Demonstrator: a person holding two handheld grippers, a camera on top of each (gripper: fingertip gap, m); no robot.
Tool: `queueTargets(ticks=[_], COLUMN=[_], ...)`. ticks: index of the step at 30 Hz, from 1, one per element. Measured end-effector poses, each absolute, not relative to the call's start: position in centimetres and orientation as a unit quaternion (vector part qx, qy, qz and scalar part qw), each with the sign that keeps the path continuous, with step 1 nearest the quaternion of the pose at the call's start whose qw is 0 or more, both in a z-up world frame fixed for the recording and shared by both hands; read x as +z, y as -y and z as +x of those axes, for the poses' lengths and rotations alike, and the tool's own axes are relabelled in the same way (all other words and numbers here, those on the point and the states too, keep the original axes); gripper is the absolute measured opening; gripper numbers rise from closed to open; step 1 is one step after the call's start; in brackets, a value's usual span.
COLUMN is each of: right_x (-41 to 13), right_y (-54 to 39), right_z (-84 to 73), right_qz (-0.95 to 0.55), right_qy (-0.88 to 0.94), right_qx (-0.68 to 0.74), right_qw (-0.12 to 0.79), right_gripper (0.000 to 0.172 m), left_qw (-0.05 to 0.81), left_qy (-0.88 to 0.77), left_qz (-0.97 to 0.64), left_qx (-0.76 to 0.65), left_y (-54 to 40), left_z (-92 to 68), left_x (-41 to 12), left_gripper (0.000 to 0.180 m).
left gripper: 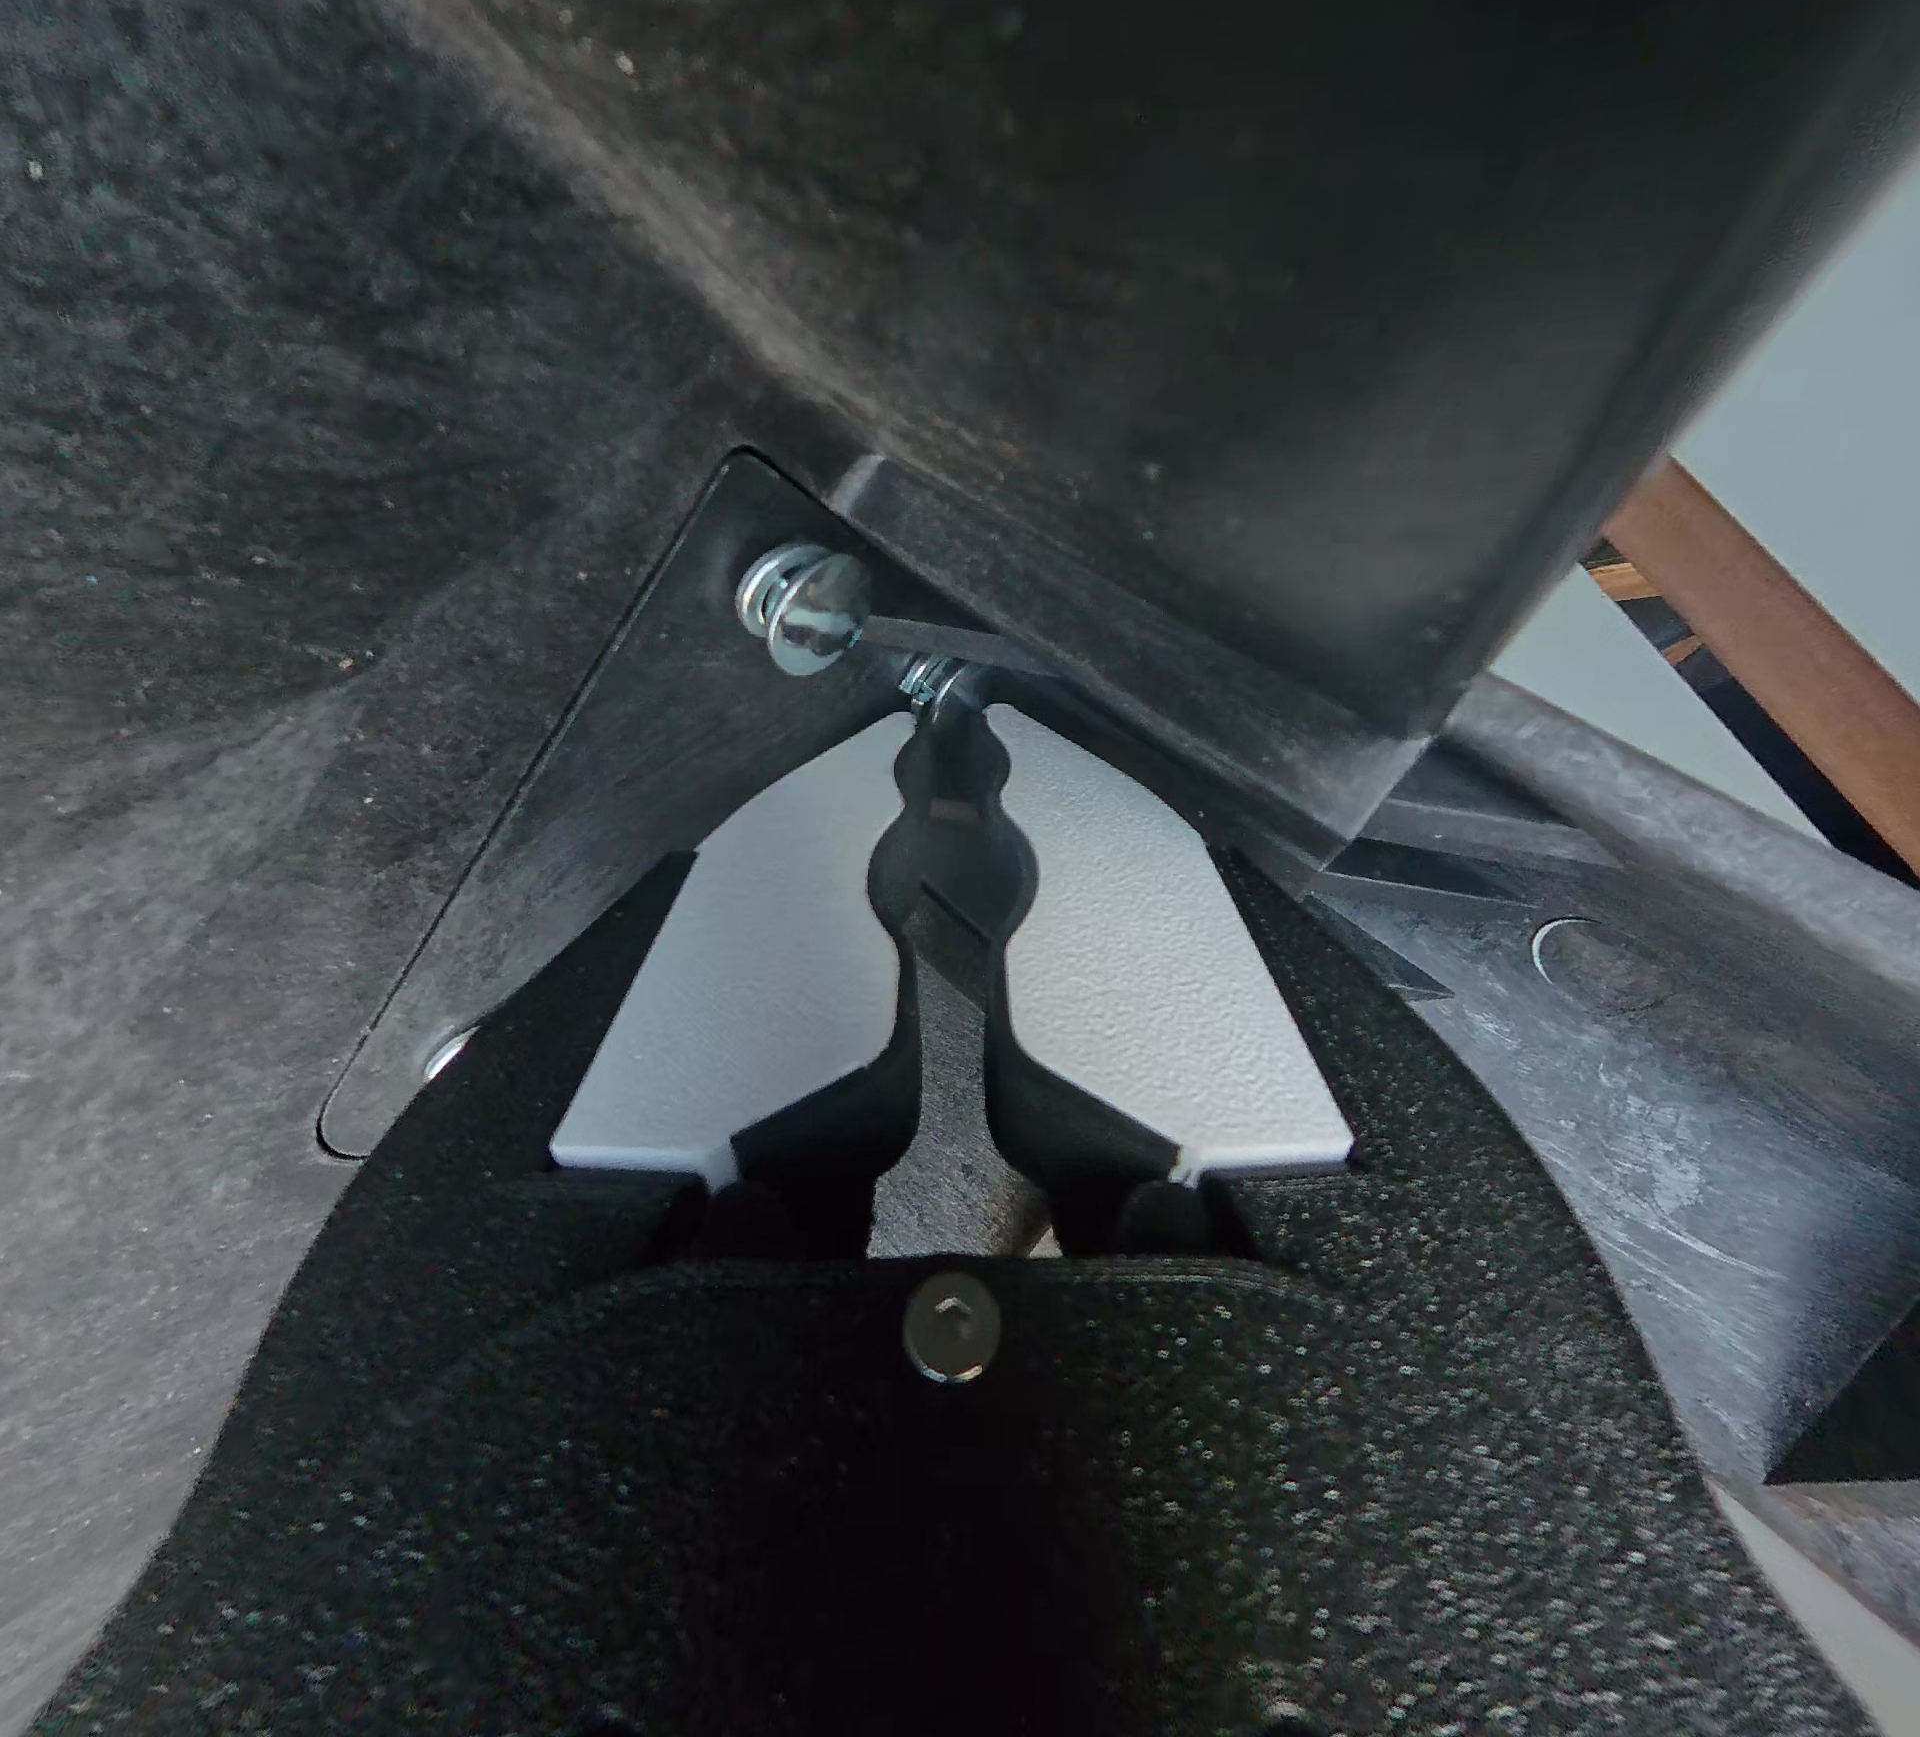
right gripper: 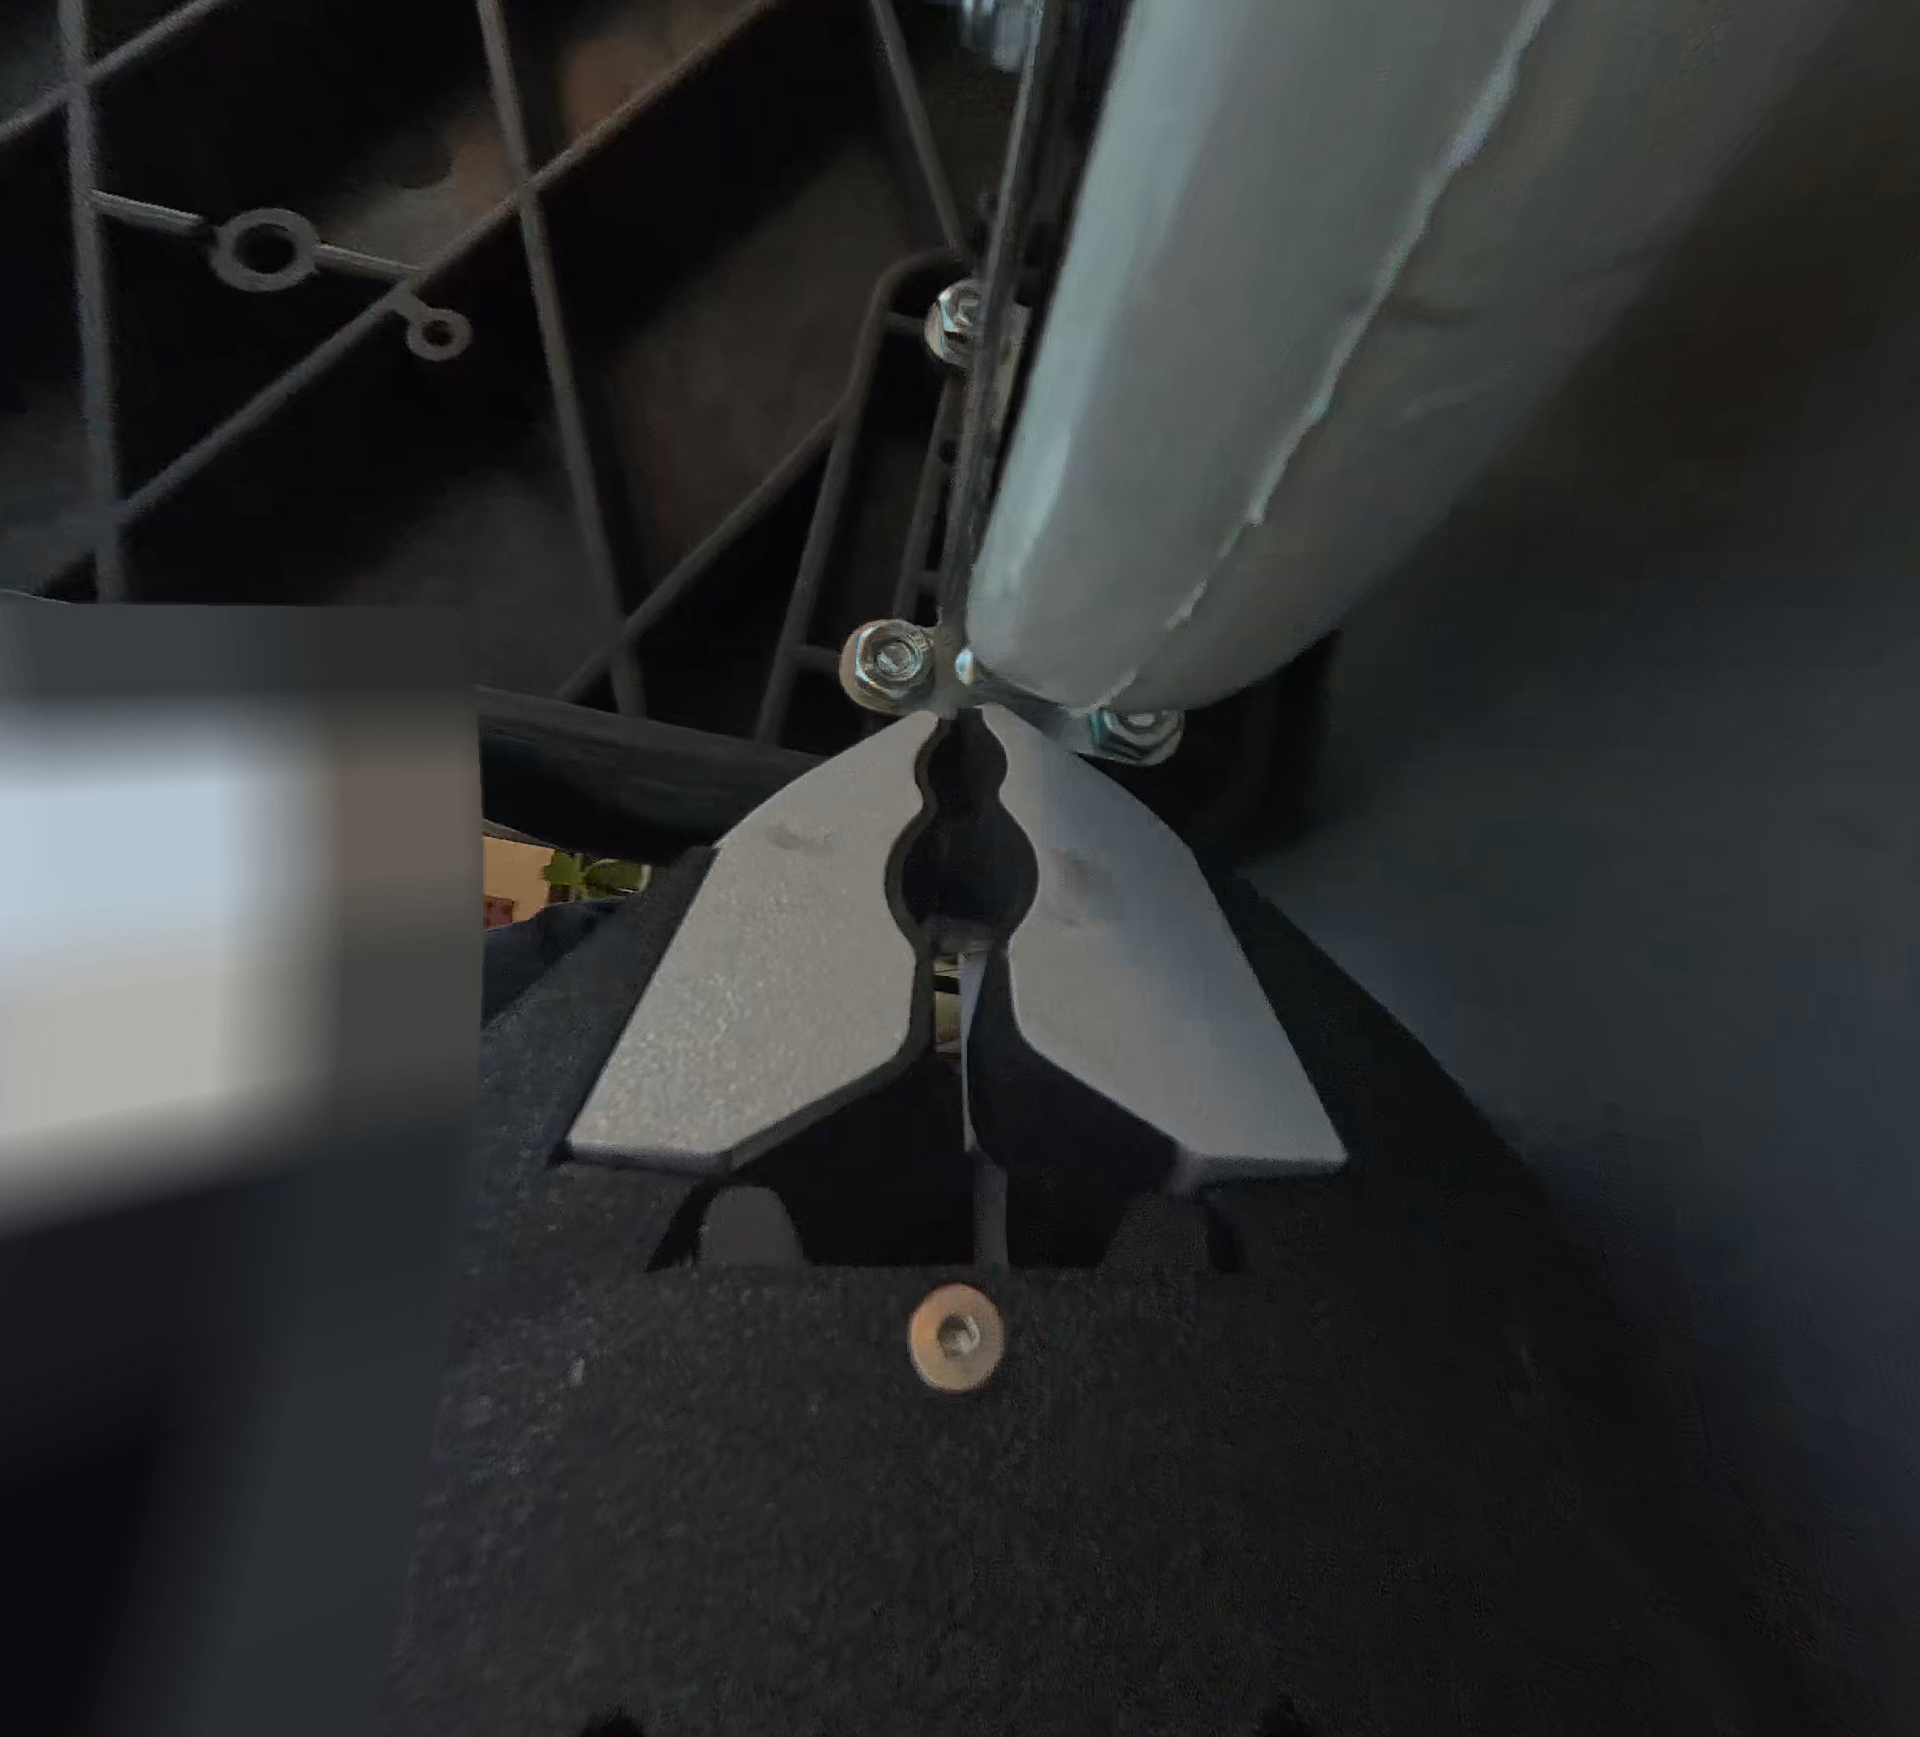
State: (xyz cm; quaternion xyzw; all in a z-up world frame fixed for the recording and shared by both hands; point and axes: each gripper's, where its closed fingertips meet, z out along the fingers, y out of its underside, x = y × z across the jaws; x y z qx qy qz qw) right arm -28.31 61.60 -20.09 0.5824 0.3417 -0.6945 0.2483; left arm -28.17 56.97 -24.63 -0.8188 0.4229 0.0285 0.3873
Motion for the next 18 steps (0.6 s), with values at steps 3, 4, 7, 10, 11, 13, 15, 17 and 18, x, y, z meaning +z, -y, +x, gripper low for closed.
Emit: queueTargets(ticks=[3,4,7,10,11,13,15,17,18], right_x=[-20.9,-20.7,-20.7,-20.6,-20.5,-20.5,-20.2,-20.2,-20.6], right_y=[-61.7,-61.8,-62.6,-62.9,-62.9,-63.2,-63.7,-64.5,-65.1], right_z=[-28.3,-28.2,-27.9,-27.5,-27.5,-27.4,-27.4,-27.5,-27.5], right_qz=[0.6,0.595,0.598,0.593,0.591,0.591,0.586,0.594,0.609], right_qy=[-0.347,-0.348,-0.365,-0.378,-0.382,-0.384,-0.372,-0.357,-0.356], right_qx=[-0.682,-0.686,-0.685,-0.687,-0.688,-0.69,-0.702,-0.706,-0.696], right_qw=[0.234,0.232,0.199,0.182,0.177,0.165,0.159,0.148,0.135], right_gripper=[0.0,0.0,0.004,0.01,0.013,0.014,0.016,0.021,0.025], left_qw=[0.389,0.389,0.389,0.39,0.392,0.398,0.408,0.409,0.406], left_qy=[-0.421,-0.421,-0.422,-0.417,-0.413,-0.401,-0.388,-0.368,-0.358], left_qz=[-0.819,-0.819,-0.818,-0.82,-0.822,-0.824,-0.826,-0.834,-0.84], left_qx=[0.032,0.032,0.034,0.037,0.037,0.035,0.029,0.03,0.033], left_y=[-57.0,-57.0,-57.0,-56.9,-56.9,-56.8,-56.6,-56.3,-56.0], left_z=[-28.2,-28.2,-28.2,-28.2,-28.3,-28.3,-28.2,-28.6,-28.9], left_x=[-24.6,-24.6,-24.6,-24.6,-24.5,-24.4,-24.0,-23.7,-23.6], left_gripper=[0.006,0.006,0.007,0.007,0.007,0.007,0.007,0.007,0.007])
